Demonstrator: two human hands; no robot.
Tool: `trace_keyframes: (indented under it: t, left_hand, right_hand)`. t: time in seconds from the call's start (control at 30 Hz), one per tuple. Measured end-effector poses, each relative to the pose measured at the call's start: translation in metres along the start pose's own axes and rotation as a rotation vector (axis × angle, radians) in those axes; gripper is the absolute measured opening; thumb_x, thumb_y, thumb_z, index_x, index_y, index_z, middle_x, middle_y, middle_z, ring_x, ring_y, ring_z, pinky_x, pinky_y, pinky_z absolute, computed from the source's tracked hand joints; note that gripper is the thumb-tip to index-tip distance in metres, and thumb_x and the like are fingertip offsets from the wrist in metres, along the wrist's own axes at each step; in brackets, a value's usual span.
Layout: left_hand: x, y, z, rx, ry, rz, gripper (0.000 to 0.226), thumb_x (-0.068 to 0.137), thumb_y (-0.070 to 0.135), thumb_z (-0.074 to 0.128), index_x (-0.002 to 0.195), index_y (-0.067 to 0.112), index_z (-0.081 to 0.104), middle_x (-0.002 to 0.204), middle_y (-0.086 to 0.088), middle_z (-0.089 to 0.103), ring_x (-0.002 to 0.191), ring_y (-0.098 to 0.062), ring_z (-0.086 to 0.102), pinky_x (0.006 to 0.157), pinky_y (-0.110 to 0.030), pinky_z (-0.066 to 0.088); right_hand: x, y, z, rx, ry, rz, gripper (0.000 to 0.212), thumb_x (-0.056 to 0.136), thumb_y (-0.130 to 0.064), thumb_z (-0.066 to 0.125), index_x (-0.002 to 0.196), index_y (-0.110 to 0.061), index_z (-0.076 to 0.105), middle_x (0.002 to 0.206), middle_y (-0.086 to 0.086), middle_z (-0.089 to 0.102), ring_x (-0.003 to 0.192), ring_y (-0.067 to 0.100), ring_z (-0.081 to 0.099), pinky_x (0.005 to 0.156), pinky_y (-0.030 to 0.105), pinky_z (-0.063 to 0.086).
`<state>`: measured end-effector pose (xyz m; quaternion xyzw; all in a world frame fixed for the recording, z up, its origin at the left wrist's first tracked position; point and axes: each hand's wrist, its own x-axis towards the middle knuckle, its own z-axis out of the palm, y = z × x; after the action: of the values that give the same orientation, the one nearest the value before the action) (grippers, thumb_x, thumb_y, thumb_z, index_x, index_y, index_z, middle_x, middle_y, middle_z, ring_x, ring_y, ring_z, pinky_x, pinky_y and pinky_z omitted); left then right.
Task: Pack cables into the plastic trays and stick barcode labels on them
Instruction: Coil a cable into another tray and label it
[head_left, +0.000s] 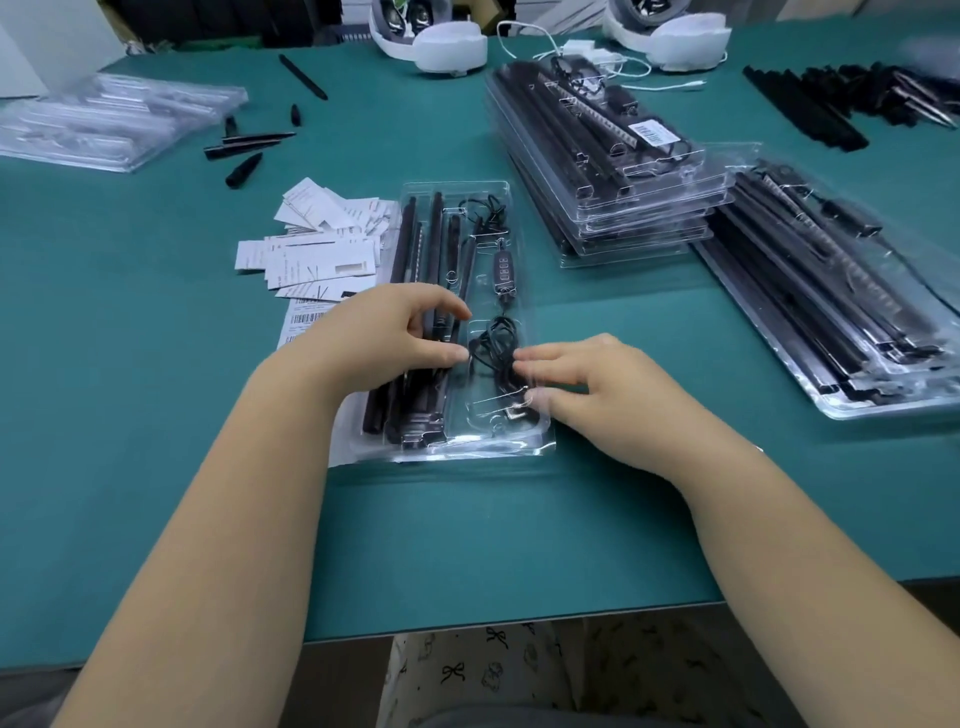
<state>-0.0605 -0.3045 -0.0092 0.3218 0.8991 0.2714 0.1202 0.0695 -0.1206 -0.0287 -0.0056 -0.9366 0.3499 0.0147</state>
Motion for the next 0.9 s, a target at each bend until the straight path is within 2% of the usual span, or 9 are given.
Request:
trace_keyframes:
  t: [0.07, 0.23, 0.3, 0.37, 0.43, 0.6, 0.77, 0.83, 0.9]
  left_hand:
    - [0.001, 0.002, -0.001, 0.012, -0.025, -0.008, 0.030, 0.080, 0.046, 0.070, 0.106, 0.050, 0.058, 0.064, 0.010, 0.039, 0.054, -0.004, 0.040, 0.050, -0.020, 0.027]
    - [0.002, 0.005, -0.004, 0.052, -0.070, -0.038, 0.032, 0.082, 0.047, 0.068, 0.110, 0.053, 0.054, 0.066, 0.007, 0.038, 0.058, -0.003, 0.042, 0.052, -0.022, 0.029]
    - [-0.002, 0.005, -0.002, 0.050, -0.082, -0.047, 0.031, 0.084, 0.052, 0.064, 0.112, 0.057, 0.052, 0.078, -0.003, 0.045, 0.063, 0.002, 0.043, 0.058, -0.021, 0.034]
    - [-0.006, 0.006, 0.001, 0.034, -0.065, -0.076, 0.034, 0.082, 0.064, 0.057, 0.115, 0.060, 0.050, 0.085, 0.014, 0.053, 0.079, 0.002, 0.047, 0.070, -0.025, 0.036]
    - [-0.008, 0.010, 0.003, 0.100, -0.046, -0.086, 0.041, 0.075, 0.072, 0.056, 0.113, 0.059, 0.048, 0.079, 0.024, 0.047, 0.077, 0.004, 0.047, 0.066, -0.024, 0.034]
    - [-0.007, 0.016, 0.004, 0.167, -0.048, -0.098, 0.053, 0.065, 0.080, 0.055, 0.113, 0.059, 0.042, 0.073, 0.025, 0.040, 0.070, 0.007, 0.042, 0.058, -0.024, 0.029]
    - [-0.008, 0.021, 0.005, 0.185, -0.073, -0.130, 0.067, 0.054, 0.088, 0.052, 0.113, 0.059, 0.038, 0.081, 0.024, 0.047, 0.075, 0.008, 0.045, 0.058, -0.025, 0.032]
    - [-0.007, 0.023, 0.005, 0.171, -0.098, -0.156, 0.072, 0.054, 0.087, 0.054, 0.118, 0.059, 0.036, 0.094, 0.025, 0.052, 0.084, 0.002, 0.050, 0.062, -0.025, 0.034]
    - [-0.005, 0.024, 0.005, 0.153, -0.121, -0.179, 0.080, 0.054, 0.084, 0.057, 0.127, 0.063, 0.032, 0.124, 0.020, 0.054, 0.109, -0.010, 0.053, 0.075, -0.028, 0.037]
  right_hand:
    - [0.000, -0.001, 0.003, 0.134, 0.098, 0.061, 0.023, 0.084, -0.023, 0.069, 0.106, -0.025, 0.073, 0.124, -0.021, 0.059, 0.109, -0.012, 0.042, 0.084, -0.002, 0.028]
    - [0.000, -0.003, 0.006, 0.209, 0.238, 0.183, 0.022, 0.067, -0.032, 0.083, 0.079, -0.036, 0.065, 0.119, -0.017, 0.047, 0.105, 0.004, 0.047, 0.094, 0.023, 0.037]
    - [0.002, -0.004, 0.004, 0.186, 0.211, 0.167, 0.024, 0.066, -0.032, 0.084, 0.079, -0.037, 0.064, 0.115, -0.014, 0.053, 0.107, 0.005, 0.050, 0.096, 0.025, 0.039]
    - [0.004, -0.005, 0.002, 0.177, 0.186, 0.178, 0.023, 0.065, -0.034, 0.084, 0.077, -0.041, 0.065, 0.112, -0.014, 0.055, 0.109, 0.005, 0.050, 0.095, 0.025, 0.039]
    - [0.005, -0.005, 0.002, 0.157, 0.185, 0.203, 0.024, 0.064, -0.038, 0.083, 0.076, -0.045, 0.064, 0.105, -0.016, 0.055, 0.102, 0.003, 0.050, 0.086, 0.021, 0.039]
    - [0.003, -0.003, 0.004, 0.056, 0.178, 0.192, 0.018, 0.073, -0.044, 0.075, 0.090, -0.041, 0.072, 0.083, -0.009, 0.051, 0.077, 0.002, 0.048, 0.063, 0.017, 0.034]
    - [0.001, -0.005, -0.002, 0.002, 0.010, 0.132, 0.020, 0.092, -0.031, 0.053, 0.096, -0.044, 0.068, 0.084, -0.007, 0.047, 0.089, 0.011, 0.047, 0.074, 0.024, 0.038]
    - [0.001, -0.004, -0.006, 0.122, -0.051, 0.174, 0.025, 0.093, -0.027, 0.050, 0.100, -0.043, 0.068, 0.081, -0.015, 0.049, 0.092, 0.004, 0.048, 0.084, 0.019, 0.036]
    - [0.000, -0.003, -0.005, 0.154, -0.019, 0.179, 0.025, 0.091, -0.026, 0.054, 0.103, -0.040, 0.070, 0.071, -0.024, 0.052, 0.080, -0.009, 0.049, 0.074, 0.003, 0.034]
